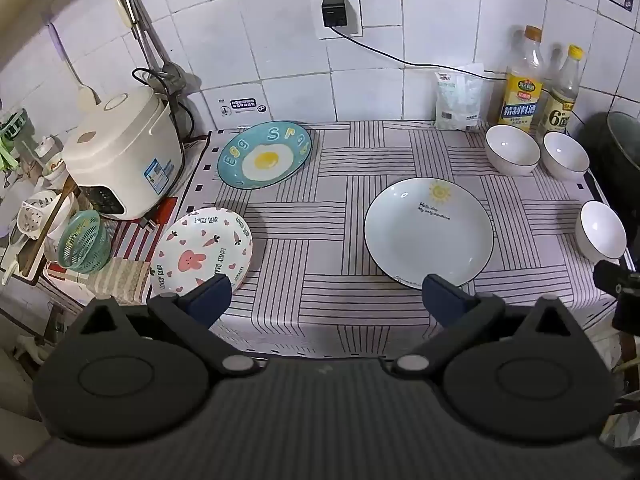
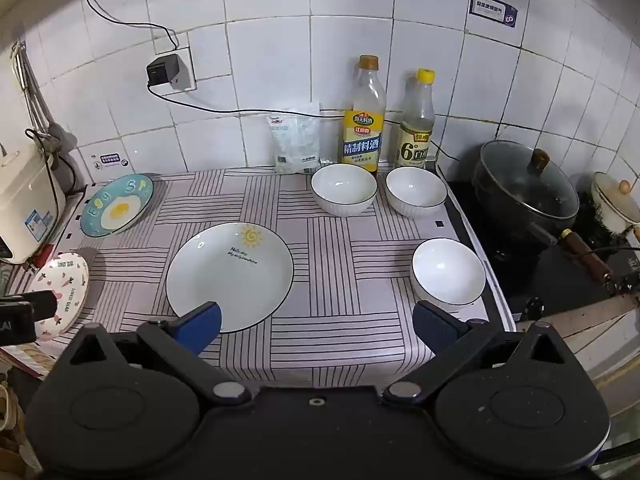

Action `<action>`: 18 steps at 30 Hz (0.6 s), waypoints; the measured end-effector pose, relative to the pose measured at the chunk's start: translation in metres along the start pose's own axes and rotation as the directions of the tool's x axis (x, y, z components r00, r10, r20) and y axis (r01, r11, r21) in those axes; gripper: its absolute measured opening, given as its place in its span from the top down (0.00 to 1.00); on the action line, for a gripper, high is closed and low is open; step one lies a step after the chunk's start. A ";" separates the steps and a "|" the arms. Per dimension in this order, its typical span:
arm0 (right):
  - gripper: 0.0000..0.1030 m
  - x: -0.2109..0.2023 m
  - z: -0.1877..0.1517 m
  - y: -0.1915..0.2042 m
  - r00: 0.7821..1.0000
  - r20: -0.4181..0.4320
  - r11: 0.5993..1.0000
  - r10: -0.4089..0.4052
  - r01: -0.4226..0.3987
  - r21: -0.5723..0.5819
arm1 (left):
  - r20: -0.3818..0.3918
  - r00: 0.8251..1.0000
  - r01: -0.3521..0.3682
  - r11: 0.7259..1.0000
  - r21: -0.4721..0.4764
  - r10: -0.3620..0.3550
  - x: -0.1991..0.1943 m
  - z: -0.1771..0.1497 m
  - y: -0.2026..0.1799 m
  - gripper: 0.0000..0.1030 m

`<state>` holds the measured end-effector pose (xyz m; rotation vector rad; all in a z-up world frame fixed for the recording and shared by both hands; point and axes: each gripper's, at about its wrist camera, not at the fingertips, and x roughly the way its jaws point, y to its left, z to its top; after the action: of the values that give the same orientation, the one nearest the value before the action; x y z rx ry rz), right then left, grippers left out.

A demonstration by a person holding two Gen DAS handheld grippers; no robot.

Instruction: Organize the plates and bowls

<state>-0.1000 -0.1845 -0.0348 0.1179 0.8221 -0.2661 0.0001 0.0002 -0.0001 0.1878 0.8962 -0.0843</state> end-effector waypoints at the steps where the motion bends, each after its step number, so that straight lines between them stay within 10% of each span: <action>1: 0.00 0.000 0.000 0.000 1.000 0.000 1.000 -0.005 0.005 -0.003 | -0.002 1.000 0.001 1.000 -0.003 -0.001 0.000 0.000 0.001 0.00; 18: 0.00 -0.002 -0.004 0.008 0.999 0.017 0.998 -0.043 0.043 -0.034 | -0.062 0.998 0.007 0.999 -0.047 -0.010 0.015 -0.014 0.007 0.03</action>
<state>-0.1016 -0.1752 -0.0360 0.0659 0.8137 -0.2930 -0.0005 0.0098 -0.0192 0.1433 0.9600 -0.0659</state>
